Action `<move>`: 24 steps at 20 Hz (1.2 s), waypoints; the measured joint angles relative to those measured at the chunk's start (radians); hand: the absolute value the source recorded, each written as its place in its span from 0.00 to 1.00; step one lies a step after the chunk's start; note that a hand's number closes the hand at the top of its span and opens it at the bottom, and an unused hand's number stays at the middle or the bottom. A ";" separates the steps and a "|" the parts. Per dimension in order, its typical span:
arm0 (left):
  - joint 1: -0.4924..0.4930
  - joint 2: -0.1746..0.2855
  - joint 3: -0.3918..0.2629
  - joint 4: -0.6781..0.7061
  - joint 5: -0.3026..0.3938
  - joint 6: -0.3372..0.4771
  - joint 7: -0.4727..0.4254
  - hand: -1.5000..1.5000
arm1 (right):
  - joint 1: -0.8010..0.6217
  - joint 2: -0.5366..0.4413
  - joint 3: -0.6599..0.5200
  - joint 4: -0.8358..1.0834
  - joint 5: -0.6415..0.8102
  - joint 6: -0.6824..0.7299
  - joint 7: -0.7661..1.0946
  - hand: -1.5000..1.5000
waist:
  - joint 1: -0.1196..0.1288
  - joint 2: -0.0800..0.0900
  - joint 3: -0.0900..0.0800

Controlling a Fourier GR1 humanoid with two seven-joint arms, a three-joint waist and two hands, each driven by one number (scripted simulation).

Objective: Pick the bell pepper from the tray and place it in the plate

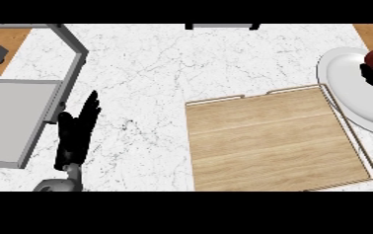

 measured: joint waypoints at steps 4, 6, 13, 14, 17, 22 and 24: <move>0.026 -0.015 -0.016 -0.022 -0.012 0.002 -0.002 0.50 | -0.047 -0.037 -0.023 0.172 0.009 -0.049 -0.055 1.00 | 0.004 0.001 0.000; 0.027 -0.010 -0.010 -0.026 -0.008 -0.007 0.002 0.50 | -0.082 -0.067 -0.030 0.267 0.012 -0.054 -0.084 1.00 | 0.007 0.002 0.000; 0.004 -0.012 -0.003 -0.007 -0.007 -0.020 -0.009 0.50 | -0.182 -0.161 -0.041 0.606 0.047 -0.085 -0.202 1.00 | 0.018 0.007 0.001; 0.003 -0.012 -0.003 -0.008 -0.006 -0.022 -0.005 0.50 | -0.186 -0.175 -0.042 0.648 0.048 -0.074 -0.221 1.00 | 0.020 0.008 0.002; -0.009 -0.028 -0.010 0.014 -0.021 -0.007 -0.022 0.50 | -0.219 -0.181 -0.032 0.754 0.060 -0.048 -0.249 1.00 | 0.024 0.010 0.002; -0.022 -0.027 -0.011 0.008 -0.020 -0.015 -0.010 0.50 | -0.226 -0.216 -0.007 0.896 0.086 0.047 -0.296 0.00 | 0.033 0.014 0.003; -0.016 -0.025 -0.012 0.004 -0.020 -0.020 -0.013 0.50 | -0.227 -0.236 -0.003 0.941 0.091 0.077 -0.340 0.00 | 0.034 0.015 0.004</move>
